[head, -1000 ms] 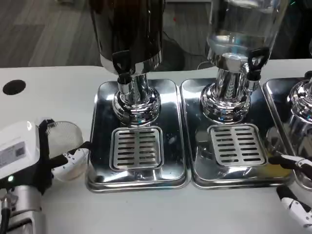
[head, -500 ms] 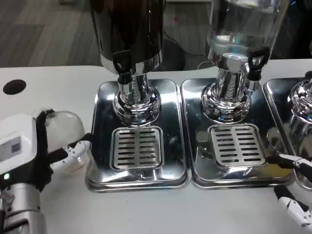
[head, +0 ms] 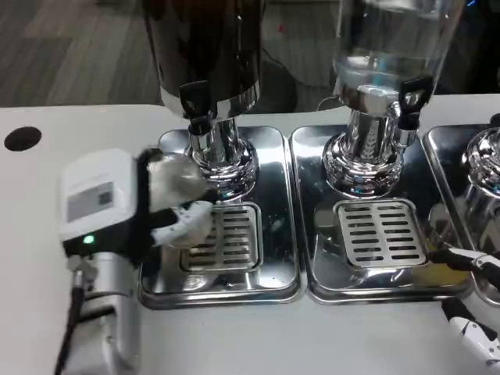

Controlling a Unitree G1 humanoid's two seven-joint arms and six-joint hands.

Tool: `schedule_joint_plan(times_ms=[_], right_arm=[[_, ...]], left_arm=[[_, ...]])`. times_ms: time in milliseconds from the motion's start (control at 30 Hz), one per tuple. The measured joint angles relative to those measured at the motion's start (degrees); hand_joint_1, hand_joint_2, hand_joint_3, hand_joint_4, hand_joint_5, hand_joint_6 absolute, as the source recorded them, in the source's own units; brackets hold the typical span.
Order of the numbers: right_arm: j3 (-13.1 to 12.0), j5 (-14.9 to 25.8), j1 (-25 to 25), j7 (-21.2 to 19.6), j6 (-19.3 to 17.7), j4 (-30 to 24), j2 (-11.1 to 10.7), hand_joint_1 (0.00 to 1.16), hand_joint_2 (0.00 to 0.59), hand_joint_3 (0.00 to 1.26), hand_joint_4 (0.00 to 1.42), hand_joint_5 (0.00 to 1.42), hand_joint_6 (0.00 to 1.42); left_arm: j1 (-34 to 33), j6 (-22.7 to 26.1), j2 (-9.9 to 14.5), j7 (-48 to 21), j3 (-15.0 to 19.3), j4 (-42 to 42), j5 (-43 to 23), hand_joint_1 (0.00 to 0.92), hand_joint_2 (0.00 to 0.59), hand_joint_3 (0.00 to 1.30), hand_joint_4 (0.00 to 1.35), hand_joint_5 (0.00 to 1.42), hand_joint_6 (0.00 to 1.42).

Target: Grasp the cup under the faucet to collect the drink, then remove the cup.

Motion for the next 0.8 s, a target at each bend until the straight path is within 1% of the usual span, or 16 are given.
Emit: schedule_joint_plan(times_ms=[167, 267, 333, 400, 567, 667, 733, 800], right_arm=[[-1.0, 1.1, 0.1, 0.3, -1.0, 1.9, -0.5, 0.56, 0.380, 0.31, 0.22, 0.21, 0.02], [-1.4, 1.6, 0.1, 0.5, -1.4, 2.9, -0.6, 0.56, 0.380, 0.31, 0.22, 0.21, 0.02], [-1.5, 2.1, 0.1, 0.7, -1.5, 3.6, -0.6, 0.56, 0.380, 0.31, 0.22, 0.21, 0.02], [-1.5, 2.2, 0.0, 0.8, -1.7, 3.9, -0.6, 0.56, 0.380, 0.31, 0.21, 0.21, 0.02], [-1.5, 2.2, -1.0, 0.9, -2.0, 4.3, -0.6, 0.56, 0.380, 0.31, 0.20, 0.21, 0.02], [-1.4, 2.2, -1.3, 1.0, -2.0, 4.6, -0.5, 0.56, 0.380, 0.30, 0.20, 0.21, 0.02], [-1.3, 2.2, -1.4, 1.0, -2.0, 4.6, -0.5, 0.56, 0.380, 0.30, 0.20, 0.21, 0.02], [-1.1, 2.2, -1.6, 1.0, -2.0, 4.6, -0.4, 0.56, 0.380, 0.30, 0.20, 0.21, 0.02]], left_arm=[[-2.7, 0.3, -2.3, 0.3, -2.6, 3.1, 0.1, 0.363, 0.165, 0.45, 0.52, 0.75, 0.94], [-3.6, 0.3, -3.0, 0.6, -4.1, 3.9, 0.1, 0.363, 0.165, 0.45, 0.52, 0.75, 0.94], [-3.8, 0.3, -3.2, 0.9, -4.6, 4.2, 0.1, 0.350, 0.144, 0.45, 0.52, 0.75, 0.94], [-3.9, 0.4, -3.3, 1.0, -4.7, 4.3, 0.1, 0.300, 0.124, 0.45, 0.52, 0.75, 0.95], [-3.9, 0.7, -3.1, 1.0, -4.8, 4.3, 0.1, 0.240, 0.090, 0.44, 0.50, 0.72, 0.93], [-3.9, 0.9, -2.3, 0.9, -4.7, 3.9, 0.2, 0.147, 0.049, 0.41, 0.45, 0.69, 0.92], [-3.6, 1.1, -1.6, 0.9, -4.5, 2.8, 0.2, 0.092, 0.033, 0.39, 0.40, 0.67, 0.89], [-3.3, 1.1, -1.2, 0.9, -4.2, 1.4, 0.2, 0.057, 0.022, 0.37, 0.37, 0.64, 0.86]])
